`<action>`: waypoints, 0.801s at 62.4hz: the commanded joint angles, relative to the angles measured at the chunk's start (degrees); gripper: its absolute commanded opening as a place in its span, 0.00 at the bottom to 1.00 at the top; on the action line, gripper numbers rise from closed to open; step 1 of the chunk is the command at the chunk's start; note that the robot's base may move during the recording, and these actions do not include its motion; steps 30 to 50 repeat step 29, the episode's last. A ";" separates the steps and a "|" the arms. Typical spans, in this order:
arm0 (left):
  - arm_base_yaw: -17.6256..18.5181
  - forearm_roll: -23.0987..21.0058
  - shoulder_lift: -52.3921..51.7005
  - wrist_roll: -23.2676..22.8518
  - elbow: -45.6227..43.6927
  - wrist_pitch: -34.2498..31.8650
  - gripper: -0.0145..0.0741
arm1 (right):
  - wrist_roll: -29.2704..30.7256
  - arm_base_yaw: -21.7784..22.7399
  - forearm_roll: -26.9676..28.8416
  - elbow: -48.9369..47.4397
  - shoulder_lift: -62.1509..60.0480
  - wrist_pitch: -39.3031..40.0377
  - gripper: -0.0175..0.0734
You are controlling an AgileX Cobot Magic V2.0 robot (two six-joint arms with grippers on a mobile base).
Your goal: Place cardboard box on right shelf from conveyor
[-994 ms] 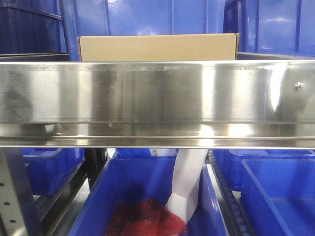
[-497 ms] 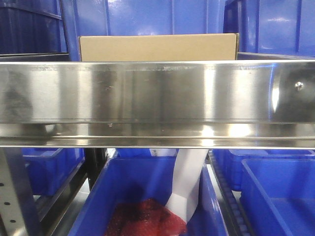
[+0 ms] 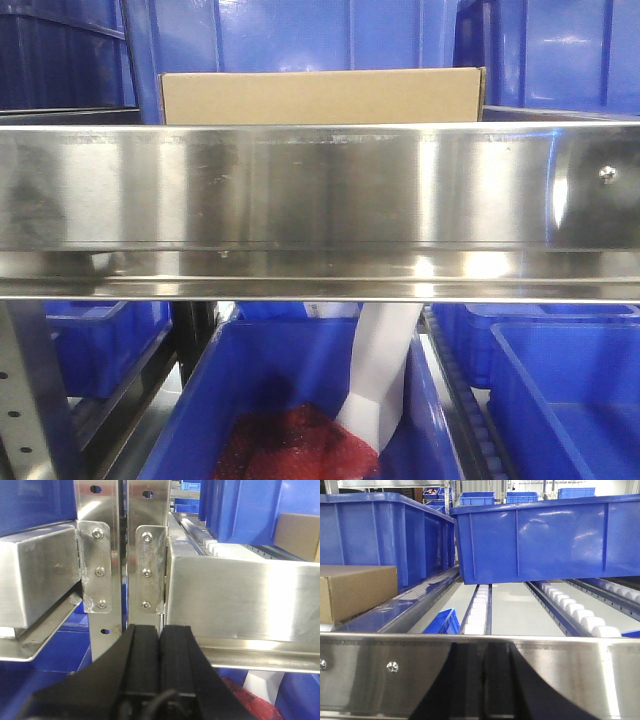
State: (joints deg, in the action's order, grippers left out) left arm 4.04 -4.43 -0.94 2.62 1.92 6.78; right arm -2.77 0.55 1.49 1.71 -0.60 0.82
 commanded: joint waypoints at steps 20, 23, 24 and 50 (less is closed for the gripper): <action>0.11 -0.34 -0.31 0.01 0.35 -4.88 0.03 | 0.40 0.12 -0.63 -0.25 -1.05 5.39 0.24; 0.11 -0.34 -0.31 0.01 0.35 -4.88 0.03 | 0.40 0.12 -0.63 -0.25 -1.05 5.39 0.24; 0.11 -0.34 -0.31 0.01 0.35 -4.88 0.03 | 0.40 0.12 -0.63 -0.25 -1.05 5.39 0.24; 0.11 -0.34 -0.31 0.01 0.35 -4.88 0.03 | 0.40 0.12 -0.63 -0.25 -1.05 5.39 0.24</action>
